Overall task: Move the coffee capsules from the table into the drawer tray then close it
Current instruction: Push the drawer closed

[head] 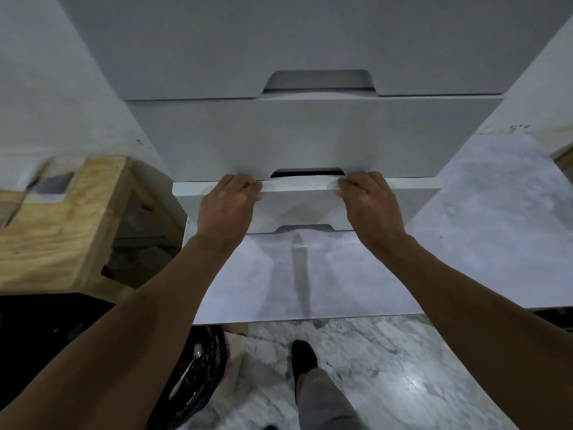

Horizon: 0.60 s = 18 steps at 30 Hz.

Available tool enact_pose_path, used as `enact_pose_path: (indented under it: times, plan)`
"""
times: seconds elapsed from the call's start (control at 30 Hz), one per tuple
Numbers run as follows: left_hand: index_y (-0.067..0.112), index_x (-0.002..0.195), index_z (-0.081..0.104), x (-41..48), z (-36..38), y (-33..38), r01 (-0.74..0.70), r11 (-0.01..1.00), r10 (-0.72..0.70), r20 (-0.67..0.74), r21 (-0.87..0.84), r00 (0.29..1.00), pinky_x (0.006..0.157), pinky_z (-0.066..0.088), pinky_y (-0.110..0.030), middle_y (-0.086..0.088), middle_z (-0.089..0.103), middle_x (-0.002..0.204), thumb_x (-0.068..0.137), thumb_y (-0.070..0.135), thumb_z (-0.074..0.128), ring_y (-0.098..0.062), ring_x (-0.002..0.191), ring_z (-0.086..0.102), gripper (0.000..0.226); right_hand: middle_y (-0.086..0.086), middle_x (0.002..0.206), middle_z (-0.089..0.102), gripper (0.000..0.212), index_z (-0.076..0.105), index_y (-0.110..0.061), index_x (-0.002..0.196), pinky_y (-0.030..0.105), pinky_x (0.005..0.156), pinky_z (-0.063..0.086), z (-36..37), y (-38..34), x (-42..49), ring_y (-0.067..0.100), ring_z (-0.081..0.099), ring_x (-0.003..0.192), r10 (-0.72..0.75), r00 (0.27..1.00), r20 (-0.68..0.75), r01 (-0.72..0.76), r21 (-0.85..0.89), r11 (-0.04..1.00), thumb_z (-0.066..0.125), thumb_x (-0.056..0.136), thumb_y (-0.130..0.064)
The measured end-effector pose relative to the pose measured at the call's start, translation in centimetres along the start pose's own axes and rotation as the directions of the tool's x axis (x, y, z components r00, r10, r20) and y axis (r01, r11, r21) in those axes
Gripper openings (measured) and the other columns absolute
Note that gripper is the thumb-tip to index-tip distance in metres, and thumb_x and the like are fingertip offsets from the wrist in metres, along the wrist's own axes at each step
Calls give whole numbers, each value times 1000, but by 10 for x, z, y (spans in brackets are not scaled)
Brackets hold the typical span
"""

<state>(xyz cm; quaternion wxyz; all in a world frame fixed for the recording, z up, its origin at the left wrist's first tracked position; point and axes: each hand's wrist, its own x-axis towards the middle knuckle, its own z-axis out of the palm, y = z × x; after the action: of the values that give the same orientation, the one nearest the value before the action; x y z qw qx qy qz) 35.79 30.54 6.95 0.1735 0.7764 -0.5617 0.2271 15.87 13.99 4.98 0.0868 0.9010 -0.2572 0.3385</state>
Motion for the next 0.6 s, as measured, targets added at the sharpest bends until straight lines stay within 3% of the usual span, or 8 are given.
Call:
enact_pose_path:
  times: [0.1,0.17,0.27,0.37,0.47,0.6]
  plan:
    - [8,87,73,4,1,0,-21,1000,22,-45,9,999,52,52,-32,-8,68,81,77,11,76,-28,74,64,12,13,89,66,6,69,-1,89,35,65,54,4,0,3,32,59,81,-8,999,-37,8,22,1000,66,85,-3]
    - [10,90,70,6,0,0,-7,999,11,-86,49,996,61,51,-34,-8,66,88,75,16,78,-28,80,62,19,13,96,64,8,67,-5,92,38,68,53,3,-2,5,30,54,89,21,998,-63,-20,9,1000,65,87,-9]
    - [16,121,54,6,1,1,71,988,-53,-128,138,990,90,45,-38,-14,54,119,73,34,77,-30,109,52,57,15,115,59,28,62,-18,112,38,85,49,-4,-4,7,30,51,103,67,991,-116,-80,-112,990,66,85,-24]
    - [14,144,30,9,1,1,113,977,-85,-157,179,984,112,28,-46,-14,25,141,74,50,70,-32,132,32,88,18,138,39,59,45,-25,137,46,105,37,-9,-3,9,34,43,122,60,994,-88,-77,-211,974,63,83,-36]
    - [11,149,17,11,3,-2,123,967,-96,-128,223,987,117,17,-52,-14,11,149,74,57,64,-34,141,20,100,13,146,20,75,28,-28,148,50,112,28,-5,1,9,31,30,132,85,995,-53,-96,-251,963,63,82,-42]
    - [9,150,11,11,7,-6,105,963,-75,-125,249,989,115,19,-54,-15,8,151,77,58,60,-34,142,14,100,12,150,18,80,22,-29,149,52,112,29,6,4,6,30,26,137,83,993,-80,-101,-248,964,65,83,-42]
